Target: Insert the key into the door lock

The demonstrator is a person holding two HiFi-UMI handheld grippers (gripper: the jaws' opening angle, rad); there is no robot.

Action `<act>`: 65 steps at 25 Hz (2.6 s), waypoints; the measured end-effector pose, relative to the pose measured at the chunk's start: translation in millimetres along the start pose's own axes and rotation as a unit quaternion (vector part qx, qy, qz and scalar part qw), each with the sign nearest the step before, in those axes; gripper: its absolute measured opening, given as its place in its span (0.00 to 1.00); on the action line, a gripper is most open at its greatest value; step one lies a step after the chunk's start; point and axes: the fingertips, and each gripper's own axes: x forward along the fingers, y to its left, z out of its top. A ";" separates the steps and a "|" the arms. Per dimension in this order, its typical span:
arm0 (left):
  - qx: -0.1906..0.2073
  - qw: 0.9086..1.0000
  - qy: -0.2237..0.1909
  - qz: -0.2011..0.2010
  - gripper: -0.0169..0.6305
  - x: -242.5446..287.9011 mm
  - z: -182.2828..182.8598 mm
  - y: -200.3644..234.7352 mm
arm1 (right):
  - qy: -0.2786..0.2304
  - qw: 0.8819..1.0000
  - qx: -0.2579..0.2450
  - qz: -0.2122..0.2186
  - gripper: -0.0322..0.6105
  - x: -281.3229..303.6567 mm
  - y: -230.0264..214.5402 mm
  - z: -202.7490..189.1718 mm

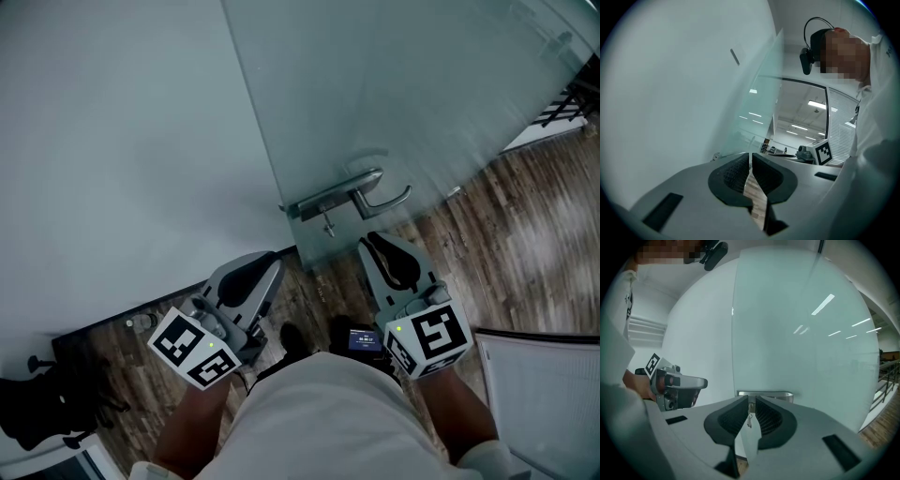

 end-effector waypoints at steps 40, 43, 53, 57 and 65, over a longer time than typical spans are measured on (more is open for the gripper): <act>-0.028 0.998 0.052 0.015 0.07 -33.4 -52.9 -31.7 | 0.020 1.000 0.015 -0.006 0.07 -45.6 9.0 -28.1; -0.030 0.998 0.054 0.010 0.07 -31.9 -55.1 -35.0 | 0.023 1.000 0.015 -0.007 0.07 -47.5 9.1 -29.7; -0.031 0.998 0.052 0.005 0.07 -30.9 -55.2 -40.0 | 0.027 0.999 0.024 -0.008 0.06 -50.1 6.3 -29.8; -0.029 0.998 0.051 0.004 0.07 -29.9 -54.7 -41.7 | 0.024 0.999 0.021 -0.010 0.06 -50.2 3.2 -26.4; -0.023 0.998 0.055 -0.001 0.07 -25.1 -53.5 -47.3 | 0.021 1.000 0.017 -0.016 0.06 -53.0 -2.6 -23.1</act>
